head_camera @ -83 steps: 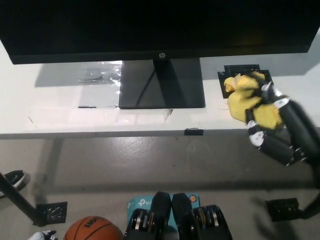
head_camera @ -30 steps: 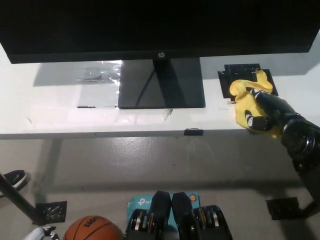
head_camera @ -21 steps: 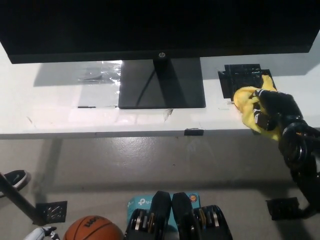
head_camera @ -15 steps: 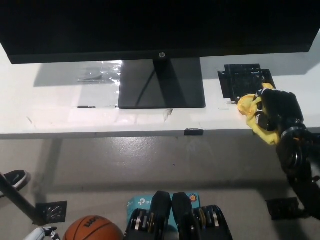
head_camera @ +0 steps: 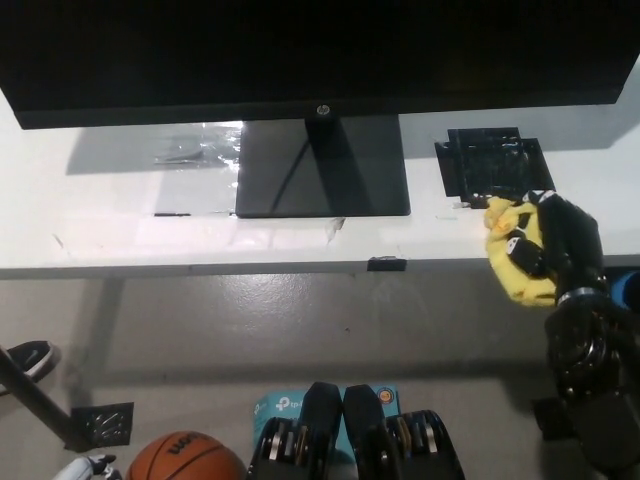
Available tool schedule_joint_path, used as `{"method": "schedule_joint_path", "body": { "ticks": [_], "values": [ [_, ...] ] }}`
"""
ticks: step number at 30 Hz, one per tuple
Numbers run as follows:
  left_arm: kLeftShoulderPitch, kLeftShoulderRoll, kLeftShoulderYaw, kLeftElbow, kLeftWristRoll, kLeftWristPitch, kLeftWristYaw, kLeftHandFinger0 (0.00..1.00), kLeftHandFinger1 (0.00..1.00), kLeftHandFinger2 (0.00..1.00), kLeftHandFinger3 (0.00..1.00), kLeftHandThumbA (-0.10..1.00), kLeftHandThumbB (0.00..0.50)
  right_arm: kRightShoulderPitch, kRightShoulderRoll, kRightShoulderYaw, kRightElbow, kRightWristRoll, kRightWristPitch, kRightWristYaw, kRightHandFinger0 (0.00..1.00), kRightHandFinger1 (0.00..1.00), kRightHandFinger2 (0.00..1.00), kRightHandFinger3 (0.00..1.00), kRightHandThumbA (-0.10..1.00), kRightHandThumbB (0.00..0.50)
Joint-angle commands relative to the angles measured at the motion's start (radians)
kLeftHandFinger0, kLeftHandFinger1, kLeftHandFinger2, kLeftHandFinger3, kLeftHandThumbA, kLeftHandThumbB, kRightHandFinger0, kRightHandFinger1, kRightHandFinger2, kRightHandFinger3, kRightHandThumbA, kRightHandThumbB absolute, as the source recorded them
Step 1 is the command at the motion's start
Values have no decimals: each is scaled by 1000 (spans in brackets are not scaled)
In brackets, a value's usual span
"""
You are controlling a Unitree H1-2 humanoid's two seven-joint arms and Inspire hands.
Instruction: The robot uses its right hand to pick up the cloth kept in the middle of the desk and use it to wipe the monitor in the middle of the desk by swiping its screen twice
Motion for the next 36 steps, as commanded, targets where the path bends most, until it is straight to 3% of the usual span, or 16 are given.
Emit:
{"method": "schedule_joint_path", "body": {
  "ticks": [1, 3, 5, 6, 7, 10, 12, 15, 16, 17, 18, 23, 28, 29, 32, 36],
  "values": [
    [18, 5, 0, -3, 17, -16, 7, 920, 973, 944, 819, 275, 291, -6, 134, -259, -105, 359, 19, -2, 0, 61, 375, 31, -100, 0],
    [21, 1, -1, 0, 19, -20, 9, 924, 973, 944, 824, 278, 288, -19, 162, -315, -129, 403, 14, -3, 0, 13, 435, 19, -100, 0],
    [26, 1, 4, -3, 17, -27, 14, 925, 973, 943, 816, 290, 293, -61, 188, -386, -158, 480, -34, -24, 0, 0, 394, 74, -100, 0],
    [28, 0, 8, -7, 12, -27, 12, 922, 970, 936, 811, 292, 295, -78, 186, -401, -190, 488, -34, -20, 0, 0, 366, 81, -100, 0],
    [29, -1, 9, -9, 14, -19, 13, 923, 968, 935, 812, 295, 295, -93, 196, -418, -241, 494, -3, -25, 0, 0, 235, 44, -100, 66],
    [26, 3, 12, -5, 12, -21, 9, 932, 969, 950, 832, 315, 292, -156, 196, -473, -320, 530, 27, -29, 0, 0, 270, 59, -100, 60],
    [31, 6, 13, -6, 12, -18, 8, 939, 979, 960, 847, 327, 294, -190, 202, -510, -345, 541, 75, -39, 0, 0, 342, 204, -100, 13],
    [32, 5, 14, -10, 16, -11, 10, 940, 982, 953, 840, 289, 289, -277, 172, -583, -332, 593, 56, -61, 0, 0, 360, 213, -100, 0],
    [33, 3, 17, -10, 11, -19, 12, 934, 982, 951, 839, 258, 286, -321, 151, -621, -314, 626, 31, -73, 0, 5, 422, 284, -100, 0],
    [39, 1, 16, -9, 11, -20, 14, 932, 982, 951, 838, 255, 287, -318, 155, -625, -314, 623, 33, -68, 0, 0, 452, 293, -100, 0],
    [39, 0, 15, -13, 15, -12, 14, 925, 979, 951, 838, 264, 287, -356, 138, -653, -295, 643, 5, -81, 0, 0, 439, 205, -100, 0],
    [36, 1, 9, 3, 22, -37, 22, 913, 961, 937, 818, 292, 294, -458, 159, -738, -316, 705, -19, -142, 0, 0, 422, 272, -100, 0],
    [37, -1, 17, -2, 10, -24, 8, 940, 980, 956, 824, 283, 293, -513, 167, -732, -278, 631, -73, -233, 0, 0, 360, 329, -100, 0],
    [37, -2, 18, 0, 11, -32, 14, 928, 973, 944, 813, 272, 298, -530, 174, -736, -264, 632, -82, -256, 0, 0, 355, 419, -100, 0],
    [39, -2, 21, -3, 11, -30, 14, 918, 965, 934, 796, 259, 300, -552, 173, -710, -220, 595, -130, -298, 0, 0, 343, 409, -100, 0],
    [40, -3, 21, -11, 18, -20, 15, 908, 960, 935, 794, 244, 295, -598, 174, -602, -96, 475, -184, -402, 0, 0, 227, 384, -100, 0]
  ]
}}
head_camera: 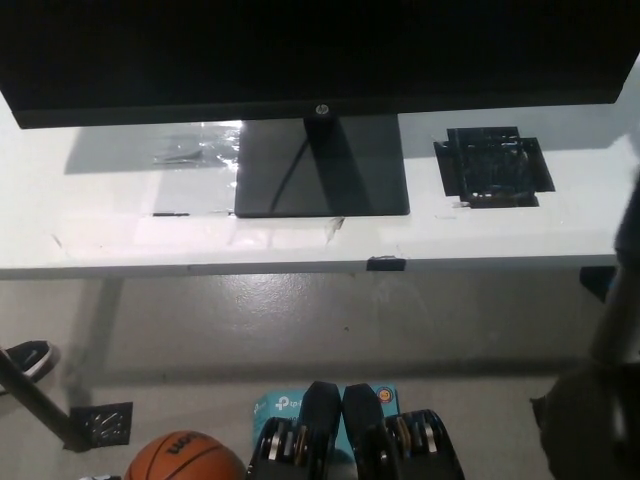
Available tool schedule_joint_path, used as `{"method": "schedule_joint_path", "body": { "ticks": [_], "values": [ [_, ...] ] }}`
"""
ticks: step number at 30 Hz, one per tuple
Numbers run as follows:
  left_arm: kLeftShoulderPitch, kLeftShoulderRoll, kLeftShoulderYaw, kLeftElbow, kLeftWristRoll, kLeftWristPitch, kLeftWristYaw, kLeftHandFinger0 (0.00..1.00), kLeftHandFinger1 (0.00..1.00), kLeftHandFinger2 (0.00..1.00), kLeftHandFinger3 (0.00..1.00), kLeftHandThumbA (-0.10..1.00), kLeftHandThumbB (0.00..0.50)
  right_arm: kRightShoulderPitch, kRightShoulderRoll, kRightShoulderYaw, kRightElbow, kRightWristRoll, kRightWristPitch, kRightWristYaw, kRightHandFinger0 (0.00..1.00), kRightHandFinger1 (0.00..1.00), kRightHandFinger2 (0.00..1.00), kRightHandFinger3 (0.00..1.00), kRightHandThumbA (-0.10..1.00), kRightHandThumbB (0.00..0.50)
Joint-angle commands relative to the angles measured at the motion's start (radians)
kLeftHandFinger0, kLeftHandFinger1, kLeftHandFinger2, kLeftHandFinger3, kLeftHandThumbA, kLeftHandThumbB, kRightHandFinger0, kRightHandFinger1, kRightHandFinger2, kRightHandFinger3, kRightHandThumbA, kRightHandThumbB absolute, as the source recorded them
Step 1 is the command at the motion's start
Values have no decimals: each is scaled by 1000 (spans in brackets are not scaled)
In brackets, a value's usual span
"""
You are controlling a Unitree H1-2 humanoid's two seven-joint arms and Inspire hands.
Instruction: The robot uses its right hand to pick up the cloth kept in the middle of the desk and use it to wipe the monitor in the middle of the desk by swiping its screen twice
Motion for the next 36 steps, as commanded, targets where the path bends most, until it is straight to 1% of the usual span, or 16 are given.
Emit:
{"method": "schedule_joint_path", "body": {
  "ticks": [1, 2, 3, 5, 6, 8, 9, 15, 19, 20, 26, 28, 32, 34, 35, 36],
  "values": [
    [5, 18, 13, -13, 12, -18, 14, 910, 963, 937, 795, 244, 295, -80, 10, 74, 53, -79, -119, -146, 0, 0, 196, 381, -100, 0],
    [6, 20, 11, -17, 15, -20, 11, 913, 969, 941, 801, 246, 290, -102, 28, 105, 105, -112, -130, -189, 0, 30, 422, 416, -100, 0],
    [7, 20, 10, -22, 18, -11, 9, 916, 974, 946, 806, 245, 289, -108, 30, 131, 134, -137, -135, -216, 11, 110, 555, 427, -100, 0],
    [5, 16, 13, -16, 15, -16, 12, 910, 969, 943, 800, 226, 294, -128, 37, 167, 185, -164, -153, -265, 0, 31, 445, 423, -100, 0],
    [3, 19, 8, -16, 21, -20, 12, 906, 966, 939, 794, 239, 293, -141, 39, 186, 222, -179, -183, -293, 0, 1, 308, 377, -100, 0],
    [-1, 21, 11, -20, 20, -18, 10, 902, 962, 929, 782, 254, 299, -164, 33, 205, 281, -185, -206, -333, 0, 0, 222, 344, -100, 0],
    [0, 21, 12, -29, 16, -15, 6, 907, 959, 921, 776, 257, 299, -183, 36, 238, 336, -203, -222, -344, 0, 0, 114, 305, -100, 0],
    [4, 17, 5, -35, 20, -2, -2, 915, 968, 936, 808, 240, 288, -227, 24, 377, 546, -272, -320, -430, 0, 0, 136, 370, -100, 0],
    [6, 13, 10, -41, 13, 5, -3, 913, 965, 931, 797, 234, 298, -255, 42, 420, 616, -267, -352, -476, 0, 0, 143, 342, -100, 0],
    [4, 14, 8, -35, 13, 1, -4, 918, 966, 936, 804, 251, 293, -255, 49, 427, 612, -262, -356, -475, 0, 0, 86, 378, -100, 0],
    [1, 12, 5, -23, 16, -9, 0, 905, 957, 925, 793, 231, 292, -259, 108, 505, 603, -288, -348, -496, 0, 0, 115, 301, -100, 0],
    [1, 11, 9, -20, 10, -11, -1, 908, 958, 927, 791, 228, 295, -261, 129, 522, 594, -288, -332, -497, 0, 0, 159, 356, -100, 4],
    [-5, 14, 2, -18, 16, -19, -2, 925, 966, 943, 800, 259, 301, -271, 175, 593, 609, -327, -348, -511, 0, 0, 177, 265, -100, 0],
    [-4, 13, 2, -21, 17, -14, -1, 925, 965, 939, 797, 251, 299, -266, 196, 623, 598, -329, -342, -493, 0, 0, 180, 280, -100, 0],
    [-10, 10, -4, -13, 26, -11, 3, 916, 958, 929, 799, 239, 295, -262, 221, 651, 600, -345, -339, -492, 0, 0, 149, 396, -100, 11],
    [-11, 9, -5, -12, 26, -11, 3, 914, 957, 928, 799, 239, 295, -261, 219, 655, 598, -343, -337, -493, 0, 0, 134, 404, -100, 2]
  ]
}}
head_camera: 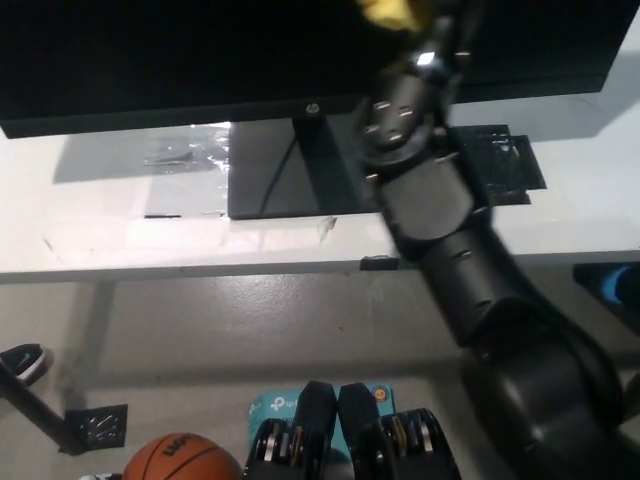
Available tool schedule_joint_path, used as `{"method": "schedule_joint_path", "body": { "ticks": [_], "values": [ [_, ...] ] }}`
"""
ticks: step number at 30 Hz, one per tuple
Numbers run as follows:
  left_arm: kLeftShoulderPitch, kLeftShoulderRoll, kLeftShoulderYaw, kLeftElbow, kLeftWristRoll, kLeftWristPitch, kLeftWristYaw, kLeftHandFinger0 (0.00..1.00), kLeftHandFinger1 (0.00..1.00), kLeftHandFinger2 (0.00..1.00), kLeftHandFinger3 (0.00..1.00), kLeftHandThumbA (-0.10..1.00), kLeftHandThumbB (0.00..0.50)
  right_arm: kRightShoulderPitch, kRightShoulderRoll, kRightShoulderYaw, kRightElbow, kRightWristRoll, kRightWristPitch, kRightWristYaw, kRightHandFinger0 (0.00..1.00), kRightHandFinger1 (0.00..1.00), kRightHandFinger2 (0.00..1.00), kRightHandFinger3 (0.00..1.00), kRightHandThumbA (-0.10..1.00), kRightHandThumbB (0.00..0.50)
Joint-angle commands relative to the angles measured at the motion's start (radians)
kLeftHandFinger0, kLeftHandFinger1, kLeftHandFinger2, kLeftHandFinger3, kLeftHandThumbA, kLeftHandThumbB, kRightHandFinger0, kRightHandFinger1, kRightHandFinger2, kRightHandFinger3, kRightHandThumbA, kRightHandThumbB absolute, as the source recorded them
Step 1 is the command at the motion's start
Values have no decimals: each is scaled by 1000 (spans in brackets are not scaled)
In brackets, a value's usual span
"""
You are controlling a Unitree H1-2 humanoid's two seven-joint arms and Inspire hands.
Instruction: The robot uses its right hand to pick up the cloth kept in the middle of the desk and use it to wipe the monitor in the middle of the desk by swiping its screen twice
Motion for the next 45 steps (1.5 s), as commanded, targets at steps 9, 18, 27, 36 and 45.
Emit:
{"method": "schedule_joint_path", "body": {
  "ticks": [9, 18, 27, 36, 45],
  "values": [
    [-2, 12, 1, -12, 8, -13, -5, 935, 977, 941, 827, 257, 287, -70, 58, 133, 31, -117, -55, -32, 0, 0, 0, 282, -100, 14],
    [6, 8, 11, -12, 3, -23, 4, 916, 965, 926, 806, 227, 298, -41, -12, 134, -1, -133, -49, -9, 0, 55, 481, 318, -100, 0],
    [6, 7, 8, 6, 6, -39, 11, 919, 973, 935, 796, 232, 294, 16, -170, 116, -55, -165, -9, 5, 0, 0, 346, 326, -100, 0],
    [20, 8, 15, 1, 7, -36, 15, 919, 970, 935, 798, 222, 293, 106, -339, 82, -103, -168, 4, 8, 0, 0, 209, 289, -100, 31],
    [26, 13, 15, -4, 12, -31, 11, 921, 968, 927, 799, 250, 296, 216, -437, 2, -126, -119, 18, 55, 0, 0, 22, 371, -100, 0]
  ]
}}
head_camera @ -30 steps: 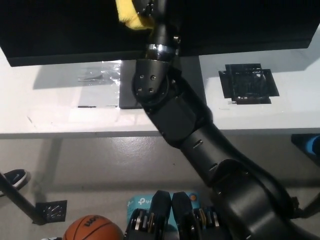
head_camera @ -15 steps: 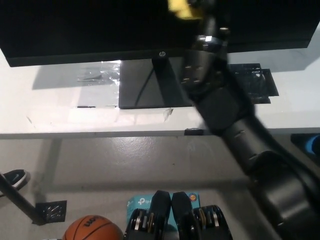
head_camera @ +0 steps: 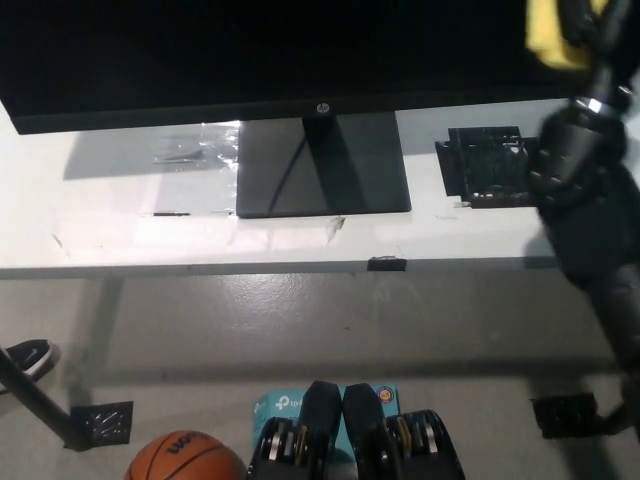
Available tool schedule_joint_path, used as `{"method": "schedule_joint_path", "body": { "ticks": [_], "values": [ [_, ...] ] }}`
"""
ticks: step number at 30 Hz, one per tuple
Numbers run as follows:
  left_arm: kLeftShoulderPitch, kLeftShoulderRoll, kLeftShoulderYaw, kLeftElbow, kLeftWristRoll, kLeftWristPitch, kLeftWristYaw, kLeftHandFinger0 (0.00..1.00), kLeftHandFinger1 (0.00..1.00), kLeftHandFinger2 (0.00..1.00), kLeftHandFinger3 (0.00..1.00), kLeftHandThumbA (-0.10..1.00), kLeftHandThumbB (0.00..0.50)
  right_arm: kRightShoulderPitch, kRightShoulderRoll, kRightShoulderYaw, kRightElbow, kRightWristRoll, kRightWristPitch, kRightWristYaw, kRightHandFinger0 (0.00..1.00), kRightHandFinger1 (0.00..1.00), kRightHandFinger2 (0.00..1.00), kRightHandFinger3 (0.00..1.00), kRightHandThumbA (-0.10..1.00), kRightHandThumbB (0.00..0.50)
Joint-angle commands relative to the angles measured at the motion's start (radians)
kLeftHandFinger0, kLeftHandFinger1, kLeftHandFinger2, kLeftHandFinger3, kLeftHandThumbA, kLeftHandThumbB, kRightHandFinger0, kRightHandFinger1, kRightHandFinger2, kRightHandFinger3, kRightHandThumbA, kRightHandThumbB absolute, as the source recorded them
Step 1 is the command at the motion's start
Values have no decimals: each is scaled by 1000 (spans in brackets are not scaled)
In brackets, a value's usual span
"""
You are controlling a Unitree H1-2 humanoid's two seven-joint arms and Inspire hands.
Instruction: The robot uses its right hand to pick up the cloth kept in the middle of the desk and use it to wipe the monitor in the middle of the desk by swiping its screen twice
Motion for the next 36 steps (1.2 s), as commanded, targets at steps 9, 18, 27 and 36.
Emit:
{"method": "schedule_joint_path", "body": {
  "ticks": [9, 18, 27, 36],
  "values": [
    [7, 16, 7, -16, 11, -20, 10, 913, 963, 918, 788, 251, 305, -10, -32, -62, -52, 24, 39, 60, 0, 0, 127, 410, -100, 0],
    [3, 17, -3, -19, 18, -11, 1, 918, 964, 929, 806, 248, 291, -63, 22, -31, -24, -15, -3, 8, 0, 0, 155, 172, -100, 0],
    [5, 14, 2, -27, 17, -6, 5, 924, 969, 933, 802, 265, 297, -131, 66, 2, -4, -43, 39, 2, 0, 0, 219, 362, -100, 60],
    [7, 15, 0, -32, 16, -12, 0, 932, 976, 929, 792, 267, 301, -258, 168, 44, 130, -39, 44, 16, 0, 0, 165, 327, -100, 50]
  ]
}}
